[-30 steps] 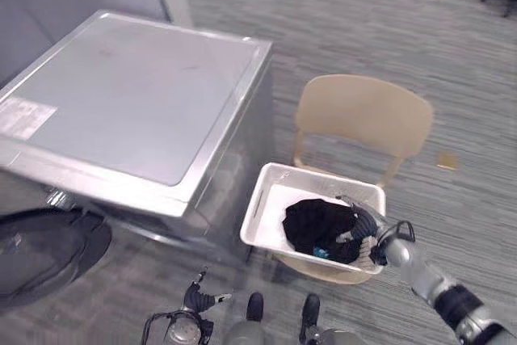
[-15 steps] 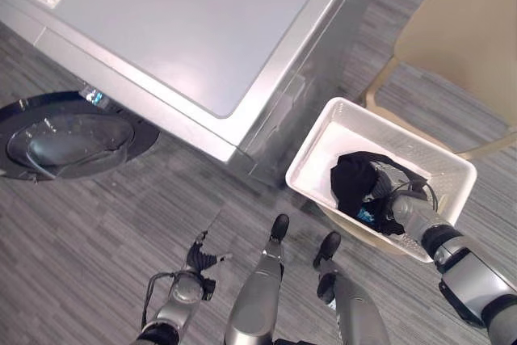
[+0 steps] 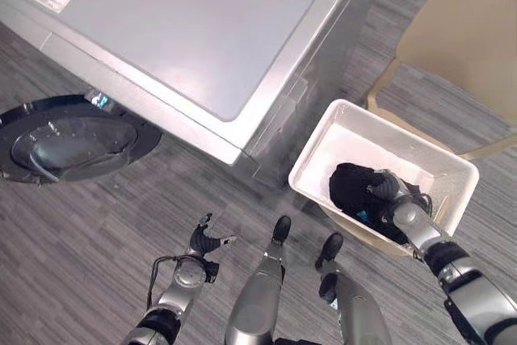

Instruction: Grab the laundry basket,head to the washer,open it,put in the laundry and shut it.

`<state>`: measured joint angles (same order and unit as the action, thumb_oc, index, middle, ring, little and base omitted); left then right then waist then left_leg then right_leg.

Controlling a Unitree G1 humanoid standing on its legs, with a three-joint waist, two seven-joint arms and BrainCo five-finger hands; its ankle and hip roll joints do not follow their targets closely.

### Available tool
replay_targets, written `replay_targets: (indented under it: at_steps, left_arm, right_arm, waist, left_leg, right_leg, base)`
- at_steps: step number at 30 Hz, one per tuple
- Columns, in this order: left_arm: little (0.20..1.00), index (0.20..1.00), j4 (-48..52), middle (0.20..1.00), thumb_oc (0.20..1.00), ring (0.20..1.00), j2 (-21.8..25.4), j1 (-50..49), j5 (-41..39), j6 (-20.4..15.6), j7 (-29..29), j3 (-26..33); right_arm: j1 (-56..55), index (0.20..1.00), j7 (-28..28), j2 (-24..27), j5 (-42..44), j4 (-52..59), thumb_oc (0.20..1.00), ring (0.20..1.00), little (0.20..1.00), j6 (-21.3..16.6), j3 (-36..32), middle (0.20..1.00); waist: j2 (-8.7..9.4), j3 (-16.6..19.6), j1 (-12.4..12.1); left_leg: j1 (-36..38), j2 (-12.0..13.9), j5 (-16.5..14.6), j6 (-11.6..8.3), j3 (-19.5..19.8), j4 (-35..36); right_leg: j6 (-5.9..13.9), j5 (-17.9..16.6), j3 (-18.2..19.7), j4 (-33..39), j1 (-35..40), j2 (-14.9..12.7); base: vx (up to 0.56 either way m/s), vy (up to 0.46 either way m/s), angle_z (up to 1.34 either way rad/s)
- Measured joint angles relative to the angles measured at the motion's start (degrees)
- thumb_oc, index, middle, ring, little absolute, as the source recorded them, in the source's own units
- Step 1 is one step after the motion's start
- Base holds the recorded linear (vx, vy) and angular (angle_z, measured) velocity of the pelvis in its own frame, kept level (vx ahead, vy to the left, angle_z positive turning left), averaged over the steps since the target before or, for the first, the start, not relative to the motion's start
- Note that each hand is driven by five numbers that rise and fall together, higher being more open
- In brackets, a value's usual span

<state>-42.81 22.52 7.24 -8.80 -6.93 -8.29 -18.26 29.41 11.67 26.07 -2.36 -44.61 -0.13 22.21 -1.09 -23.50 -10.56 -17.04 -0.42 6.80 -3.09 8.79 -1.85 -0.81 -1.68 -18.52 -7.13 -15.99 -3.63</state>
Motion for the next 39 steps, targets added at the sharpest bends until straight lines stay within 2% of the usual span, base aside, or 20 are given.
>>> replay_targets:
  at_steps: [4, 7, 8, 9, 13, 18, 20, 21, 23, 25, 27, 28, 29, 30, 31, 32, 33, 35, 38, 39]
  left_arm:
    - [1.0, 1.0, 1.62, 1.0, 1.0, 1.0, 0.01, -2.45, 0.11, 0.12, 0.71, 1.56]
    - [1.0, 1.0, 3.49, 1.0, 1.0, 1.0, -0.53, -4.82, 0.53, 1.45, 1.44, 5.0]
    - [1.0, 1.0, 3.79, 1.0, 1.0, 1.0, -0.58, -5.79, 0.62, 1.49, 1.45, 5.64]
    - [1.0, 1.0, 3.67, 1.0, 1.0, 1.0, -0.52, -7.38, 0.87, 1.91, 1.48, 5.86]
    - [1.0, 1.0, 4.77, 1.0, 1.0, 1.0, -1.76, -11.18, 1.08, 2.33, 1.96, 7.47]
    - [1.0, 1.0, 4.85, 1.0, 1.0, 1.0, -2.46, -12.76, 1.09, 2.86, 2.23, 7.84]
    - [1.0, 1.0, 4.48, 1.0, 1.0, 1.0, -2.47, -11.86, 1.1, 3.15, 2.22, 7.84]
    - [1.0, 1.0, 4.79, 1.0, 1.0, 1.0, -2.46, -10.89, 1.11, 3.34, 2.16, 7.9]
    - [1.0, 1.0, 6.83, 1.0, 1.0, 1.0, -1.86, -10.65, 1.11, 3.23, 1.99, 7.99]
    - [1.0, 1.0, 9.52, 1.0, 1.0, 1.0, -1.62, -10.75, 1.0, 3.34, 1.69, 8.37]
    - [1.0, 1.0, 12.54, 1.0, 1.0, 1.0, -1.84, -11.16, 0.92, 3.22, 1.32, 8.55]
    - [1.0, 1.0, 14.76, 1.0, 1.0, 1.0, -1.77, -11.75, 0.53, 3.14, 1.32, 8.56]
    - [1.0, 1.0, 17.01, 1.0, 1.0, 1.0, -2.71, -12.3, 0.19, 2.92, 1.38, 7.58]
    - [1.0, 1.0, 17.97, 1.0, 1.0, 1.0, -3.02, -13.39, 0.0, 2.78, 1.54, 7.31]
    - [1.0, 1.0, 18.41, 1.0, 1.0, 1.0, -3.38, -13.81, -0.03, 2.83, 1.55, 7.37]
    - [1.0, 1.0, 18.55, 1.0, 1.0, 1.0, -3.16, -13.81, -0.03, 2.99, 1.53, 7.17]
    - [1.0, 1.0, 18.24, 1.0, 1.0, 1.0, -2.77, -13.41, 0.01, 3.51, 1.7, 6.58]
    - [1.0, 1.0, 19.28, 1.0, 1.0, 1.0, -1.83, -13.18, 0.14, 3.73, 2.23, 4.72]
    - [1.0, 1.0, 23.42, 1.0, 1.0, 1.0, -0.77, -11.23, 1.15, 3.55, 2.54, 4.23]
    - [1.0, 1.0, 25.44, 1.0, 1.0, 1.0, -0.29, -10.09, 1.26, 2.72, 2.58, 3.1]
  right_arm:
    - [-5.26, 0.2, -0.71, 0.0, 5.83, 8.97, 0.2, 0.2, 0.2, -1.79, -3.11, 0.2]
    - [-12.4, 0.2, -3.01, -0.08, 10.35, 23.13, 0.2, 0.2, 0.2, -2.53, -8.32, 0.2]
    - [-13.7, 0.2, -3.31, -0.28, 10.87, 25.21, 0.2, 0.2, 0.2, -3.26, -8.67, 0.2]
    - [-15.07, 0.2, -4.08, -0.39, 12.13, 25.88, 0.2, 0.2, 0.2, -4.56, -8.41, 0.2]
    - [-18.38, 0.2, -6.89, -0.28, 14.8, 34.71, 0.2, 0.2, 0.2, -4.84, -8.91, 0.2]
    - [-18.91, 0.2, -9.55, -0.34, 16.34, 40.2, 0.2, 0.2, 0.2, -5.92, -8.62, 0.2]
    - [-19.0, 0.2, -9.6, -0.16, 16.34, 41.08, 0.2, 0.2, 0.2, -5.93, -8.59, 0.2]
    - [-19.42, 0.2, -9.64, 0.34, 16.26, 42.5, 0.2, 0.2, 0.2, -5.93, -8.6, 0.2]
    - [-19.49, 0.2, -9.88, 1.05, 15.87, 44.0, 0.2, 0.2, 0.2, -6.01, -8.77, 0.2]
    - [-17.58, 0.2, -9.82, 0.86, 15.73, 44.07, 0.2, 0.2, 0.2, -6.34, -9.2, 0.2]
    - [-15.95, 0.2, -9.27, 0.73, 15.76, 43.9, 0.2, 0.2, 0.2, -6.29, -9.0, 0.2]
    - [-15.67, 0.2, -9.17, 0.47, 15.83, 43.96, 0.2, 0.2, 0.2, -6.33, -9.01, 0.2]
    - [-16.1, 0.2, -8.74, 0.37, 15.92, 43.59, 0.2, 0.2, 0.2, -6.34, -9.47, 0.2]
    - [-16.18, 0.2, -8.7, 0.62, 15.92, 43.53, 0.2, 0.2, 0.2, -6.31, -9.15, 0.2]
    - [-16.55, 0.2, -8.41, 0.88, 15.92, 43.46, 0.2, 0.2, 0.2, -6.32, -9.15, 0.2]
    - [-16.68, 0.2, -8.06, 0.83, 15.93, 43.42, 0.2, 0.2, 0.2, -6.29, -9.09, 0.2]
    - [-16.77, 0.2, -7.79, 0.84, 15.92, 43.27, 0.2, 0.2, 0.2, -6.22, -8.91, 0.2]
    - [-16.77, 0.2, -7.4, 0.84, 15.92, 43.38, 0.2, 0.2, 0.2, -6.14, -8.46, 0.2]
    - [-16.05, 0.2, -7.02, 0.8, 15.99, 47.31, 0.2, 0.2, 0.2, -6.11, -8.06, 0.2]
    - [-15.55, 0.2, -7.1, 0.77, 16.05, 48.84, 0.2, 0.2, 0.2, -6.42, -7.85, 0.2]
  waist:
    - [0.2, 1.09, 1.95]
    - [1.08, 2.74, 3.81]
    - [1.31, 3.83, 3.78]
    - [2.35, 7.35, 4.66]
    - [3.92, 9.77, 6.21]
    - [3.94, 11.5, 7.5]
    - [3.32, 11.33, 8.32]
    - [2.36, 11.2, 8.71]
    - [2.3, 11.37, 8.39]
    - [1.82, 11.28, 6.82]
    - [1.63, 11.24, 5.24]
    - [1.48, 11.26, 4.15]
    - [-1.21, 11.17, 3.81]
    - [-2.77, 11.41, 3.45]
    - [-3.15, 11.28, 3.69]
    - [-2.52, 11.12, 3.75]
    - [-1.55, 10.72, 3.9]
    - [0.06, 10.63, 5.2]
    - [3.1, 10.38, 7.28]
    - [4.12, 10.42, 8.8]
  left_leg:
    - [2.53, 0.15, -0.84, -0.12, -1.03, 0.74]
    - [6.27, 0.41, -1.2, 0.43, -2.7, 1.25]
    - [6.85, 0.54, -1.38, 0.64, -3.19, 1.65]
    - [7.87, 0.79, -2.02, 0.7, -4.15, 2.24]
    - [13.44, 1.06, -3.12, 1.39, -7.28, 3.17]
    - [15.31, 1.71, -3.56, 1.71, -9.77, 3.63]
    - [14.9, 2.08, -3.39, 1.91, -8.92, 2.91]
    - [13.87, 2.91, -2.8, 2.36, -7.12, 1.61]
    - [12.4, 2.75, -2.48, 2.33, -5.72, -0.24]
    - [9.18, 2.59, -2.32, 2.09, -3.67, -3.58]
    - [6.47, 2.8, -1.49, 0.83, -3.31, -5.37]
    - [5.5, 3.05, -0.59, -0.55, -2.98, -5.07]
    - [4.1, 5.67, 1.31, -2.19, -2.32, -3.72]
    - [3.96, 7.51, 1.91, -2.15, -2.31, -0.99]
    - [3.85, 8.87, 1.78, -2.35, -2.14, 1.42]
    - [3.05, 9.43, -0.16, -3.12, -2.43, 2.47]
    - [2.17, 9.29, -3.07, -2.88, -4.8, 2.42]
    - [1.71, 7.37, -4.79, -1.81, -10.54, 1.38]
    - [2.64, 4.16, -7.58, -1.92, -11.42, -11.48]
    - [4.8, 3.64, -10.11, -1.88, -11.36, -14.32]
  right_leg:
    - [0.64, 0.06, 0.96, 1.27, 2.31, 0.24]
    - [0.98, -0.6, 2.56, 3.42, 6.0, 0.78]
    - [1.04, -0.61, 2.79, 3.98, 6.77, 0.91]
    - [1.52, -0.54, 3.5, 5.08, 7.38, 1.19]
    - [1.47, -0.91, 6.65, 5.91, 11.44, 1.91]
    - [2.36, -0.34, 9.49, 2.49, 11.0, 1.98]
    - [4.29, 1.11, 11.52, -2.4, 9.25, 2.19]
    - [4.75, 6.15, 17.05, -11.63, 6.82, 3.13]
    - [5.93, 10.15, 19.81, -20.78, 7.28, 3.39]
    - [6.14, 13.17, 22.68, -22.36, 8.83, 4.34]
    - [3.96, 15.41, 24.23, -15.68, 11.34, 5.23]
    - [1.15, 16.54, 23.44, -9.04, 14.04, 5.55]
    - [-0.27, 12.87, 21.78, -2.67, 15.44, 8.29]
    - [-0.98, 11.11, 21.14, -2.94, 14.94, 11.01]
    - [-1.98, 11.0, 20.01, -4.07, 13.37, 12.24]
    - [-3.59, 11.26, 19.04, -5.27, 11.34, 11.93]
    - [-6.83, 9.41, 16.93, -5.67, 10.2, 11.31]
    - [-6.97, 8.0, 14.88, -4.25, 9.45, 9.46]
    - [-7.08, 2.94, 11.6, 1.12, 9.75, 6.2]
    - [-6.39, 2.22, 10.77, 2.96, 10.39, 5.4]
  base:
    - [0.08, 0.041, -0.16]
    - [0.09, 0.048, -0.23]
    - [0.11, 0.081, -0.31]
    - [0.13, 0.116, -0.33]
    - [0.05, 0.094, -0.45]
    - [-0.11, -0.006, -0.26]
    - [-0.31, -0.135, 0.35]
    - [-0.19, -0.116, 0.69]
    - [-0.26, -0.183, 0.66]
    - [-0.34, -0.279, 0.36]
    - [-0.29, -0.218, 0.25]
    - [-0.39, -0.234, 0.43]
    - [-0.4, -0.178, 0.5]
    - [-0.4, -0.178, 0.62]
    - [-0.39, -0.037, 0.59]
    - [-0.24, -0.01, 0.69]
    - [-0.35, -0.019, 0.63]
    - [-0.28, -0.028, 0.7]
    - [-0.17, -0.002, 0.69]
    - [0.01, 0.07, 0.68]
